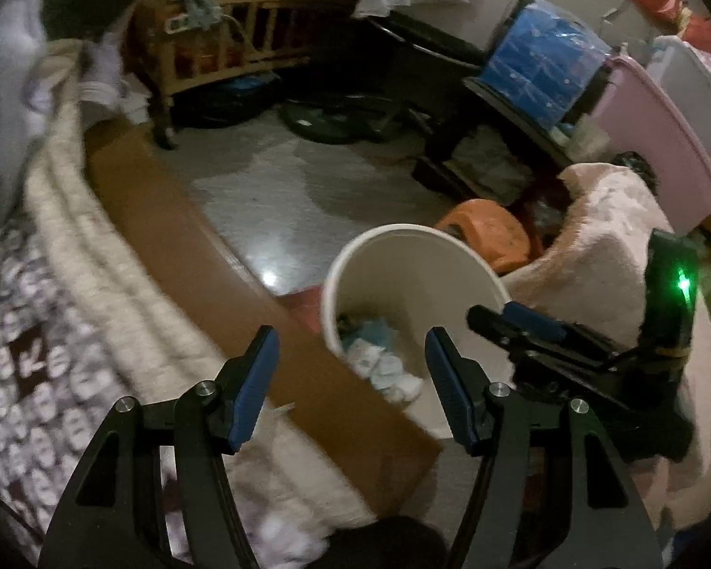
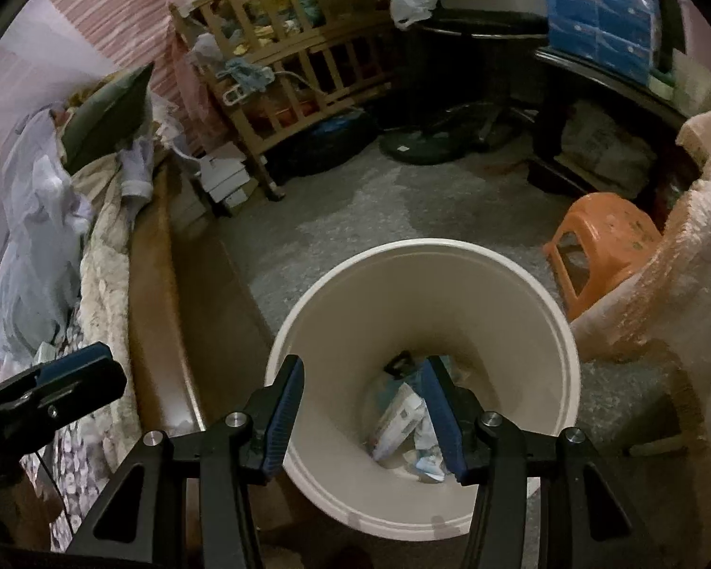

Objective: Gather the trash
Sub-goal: 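Return both tools from the bucket to the trash pile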

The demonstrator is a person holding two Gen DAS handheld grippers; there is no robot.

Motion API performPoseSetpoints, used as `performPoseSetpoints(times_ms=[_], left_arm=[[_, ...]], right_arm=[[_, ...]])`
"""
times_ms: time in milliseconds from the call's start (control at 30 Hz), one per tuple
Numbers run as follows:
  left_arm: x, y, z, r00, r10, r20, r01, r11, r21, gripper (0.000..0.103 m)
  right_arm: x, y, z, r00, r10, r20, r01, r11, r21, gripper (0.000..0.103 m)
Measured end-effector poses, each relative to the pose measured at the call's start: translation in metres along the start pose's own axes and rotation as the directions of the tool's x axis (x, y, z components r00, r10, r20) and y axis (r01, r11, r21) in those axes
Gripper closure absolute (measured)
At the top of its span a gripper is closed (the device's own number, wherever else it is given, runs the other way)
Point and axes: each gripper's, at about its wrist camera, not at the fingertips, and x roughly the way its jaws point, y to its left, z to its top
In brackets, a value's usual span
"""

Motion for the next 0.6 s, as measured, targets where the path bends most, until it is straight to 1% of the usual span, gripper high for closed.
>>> performPoseSetpoints(times_ms=[167,300,467,600], left_arm=[[-0.014,0.027,-0.012,0.995,0.097,0.010,-0.097,0.995,-0.038,0.040],[-0.029,0.053,-0.023,0.986,0.167,0.022,-0.165,0.983,-0.080,0.040],[-0.049,0.083,-0.039,0.976,0.215,0.027,-0.210,0.968,-0.136,0.040],[-0.067,0.109,-0.055,0.965,0.260,0.024,-0.252,0.951,-0.182,0.040]], right_arm=[[0.001,0.026,-0.002,0.999,0.035,-0.006,-0.035,0.999,-0.036,0.054],[0.001,0.054,-0.005,0.998,0.063,-0.012,-0.063,0.995,-0.081,0.054],[0.000,0.088,-0.010,0.995,0.096,-0.024,-0.098,0.987,-0.128,0.054],[0.001,0.121,-0.016,0.990,0.133,-0.049,-0.140,0.975,-0.173,0.053]])
